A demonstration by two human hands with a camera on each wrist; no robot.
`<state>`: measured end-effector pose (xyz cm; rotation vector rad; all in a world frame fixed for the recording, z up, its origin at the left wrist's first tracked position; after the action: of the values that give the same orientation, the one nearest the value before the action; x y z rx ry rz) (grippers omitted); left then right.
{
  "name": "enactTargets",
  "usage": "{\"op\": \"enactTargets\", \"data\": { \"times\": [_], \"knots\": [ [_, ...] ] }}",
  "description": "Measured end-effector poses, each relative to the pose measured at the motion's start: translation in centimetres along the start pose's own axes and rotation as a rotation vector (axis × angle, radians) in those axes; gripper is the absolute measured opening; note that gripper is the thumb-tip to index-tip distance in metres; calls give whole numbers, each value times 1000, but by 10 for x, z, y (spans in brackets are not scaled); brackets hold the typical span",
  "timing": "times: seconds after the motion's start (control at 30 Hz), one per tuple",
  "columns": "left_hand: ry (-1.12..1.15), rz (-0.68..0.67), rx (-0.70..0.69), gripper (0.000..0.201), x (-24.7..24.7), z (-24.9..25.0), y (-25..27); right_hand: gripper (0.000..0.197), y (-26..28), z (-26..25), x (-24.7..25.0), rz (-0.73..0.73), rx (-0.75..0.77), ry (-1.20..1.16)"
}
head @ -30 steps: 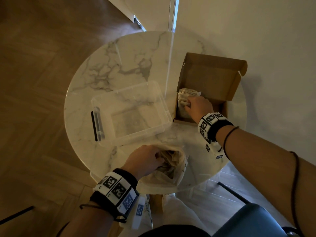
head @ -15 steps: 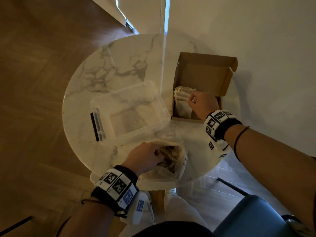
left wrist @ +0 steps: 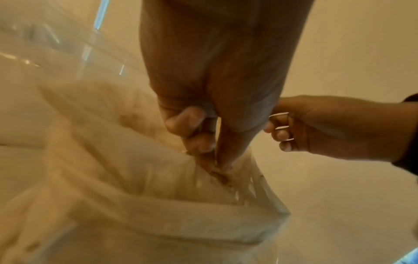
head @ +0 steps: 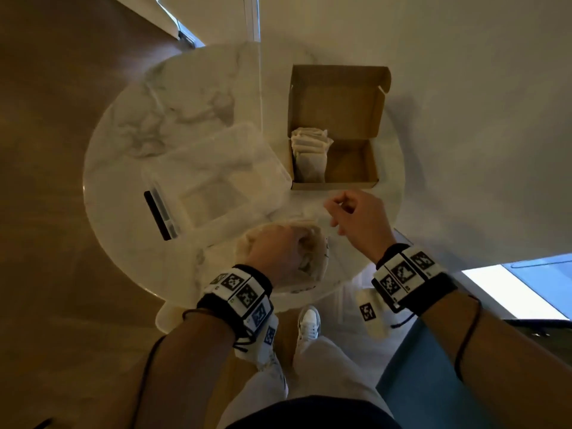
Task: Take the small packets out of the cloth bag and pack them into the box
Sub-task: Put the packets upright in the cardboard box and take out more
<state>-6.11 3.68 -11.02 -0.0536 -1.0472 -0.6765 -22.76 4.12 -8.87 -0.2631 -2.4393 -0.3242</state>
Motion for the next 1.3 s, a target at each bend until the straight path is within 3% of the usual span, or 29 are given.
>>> {"op": "enactTargets", "data": {
  "times": [0.17, 0.37, 0.57, 0.63, 0.7, 0.83, 1.03, 1.2, 1.3],
  "knots": [
    [-168, 9, 44, 18, -14, 6, -8, 17, 26, 14, 1, -32, -69, -99],
    [-80, 111, 109, 25, 3, 4, 4, 20, 40, 29, 1, -86, -99, -177],
    [-37, 240, 42, 39, 37, 13, 27, 3, 45, 20, -7, -158, 72, -140],
    [40, 254, -3, 32, 46, 18, 31, 30, 43, 13, -12, -224, 162, -147],
    [155, 237, -44, 20, 52, 22, 33, 42, 44, 3, -16, -313, 225, -139],
    [311, 271, -59, 12, 56, 27, 32, 11, 43, -9, -17, -388, 230, -121],
    [563, 332, 121, 15, 49, 15, 38, 19, 47, -7, -8, -369, 140, -372],
    [619, 248, 84, 6, 41, 33, 36, 15, 50, -12, -5, -438, 168, -338],
    [740, 206, -14, 12, 45, 43, 33, 20, 51, -15, -1, -496, 119, -442]
  ]
}}
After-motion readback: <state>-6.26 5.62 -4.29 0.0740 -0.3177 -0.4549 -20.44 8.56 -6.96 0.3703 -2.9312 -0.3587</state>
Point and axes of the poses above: each hand's wrist, its own y-axis away from the middle knuckle, its own x-axis out of the back of the hand, z = x × y, the point moved 3 cm from there along -y, towards the middle knuckle, and after that the axes turned 4 degrees about y, right-handed, at the moved point
